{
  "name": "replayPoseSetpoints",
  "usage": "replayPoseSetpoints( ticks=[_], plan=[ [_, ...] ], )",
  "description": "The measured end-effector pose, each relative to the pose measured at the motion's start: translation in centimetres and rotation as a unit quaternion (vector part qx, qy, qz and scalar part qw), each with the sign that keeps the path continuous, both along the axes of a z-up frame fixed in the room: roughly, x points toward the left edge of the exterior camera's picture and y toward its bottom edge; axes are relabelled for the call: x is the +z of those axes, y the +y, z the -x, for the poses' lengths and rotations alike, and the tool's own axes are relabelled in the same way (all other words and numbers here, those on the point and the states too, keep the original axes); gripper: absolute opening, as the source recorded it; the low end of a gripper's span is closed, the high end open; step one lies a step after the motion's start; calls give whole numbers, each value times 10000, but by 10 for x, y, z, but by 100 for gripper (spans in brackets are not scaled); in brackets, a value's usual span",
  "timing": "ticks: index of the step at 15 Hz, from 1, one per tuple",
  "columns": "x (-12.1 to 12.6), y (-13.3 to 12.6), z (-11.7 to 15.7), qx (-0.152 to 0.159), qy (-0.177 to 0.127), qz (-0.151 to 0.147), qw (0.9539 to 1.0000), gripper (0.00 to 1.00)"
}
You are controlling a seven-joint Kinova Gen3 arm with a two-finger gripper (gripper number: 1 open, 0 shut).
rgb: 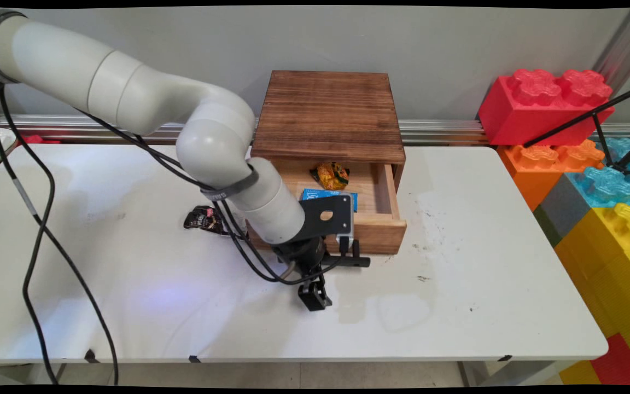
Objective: Open the drawer
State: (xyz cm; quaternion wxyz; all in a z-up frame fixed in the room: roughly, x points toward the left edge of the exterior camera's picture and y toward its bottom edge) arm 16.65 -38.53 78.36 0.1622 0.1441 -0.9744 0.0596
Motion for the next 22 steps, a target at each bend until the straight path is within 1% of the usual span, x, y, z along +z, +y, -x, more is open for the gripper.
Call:
replayPoseSetpoints(
  ticks=[15, 22],
  plan=[
    [-4, 33, 22, 32, 75, -170, 9998, 100],
    [-6, 48, 25, 29, 84, -254, 9996, 100]
  ],
)
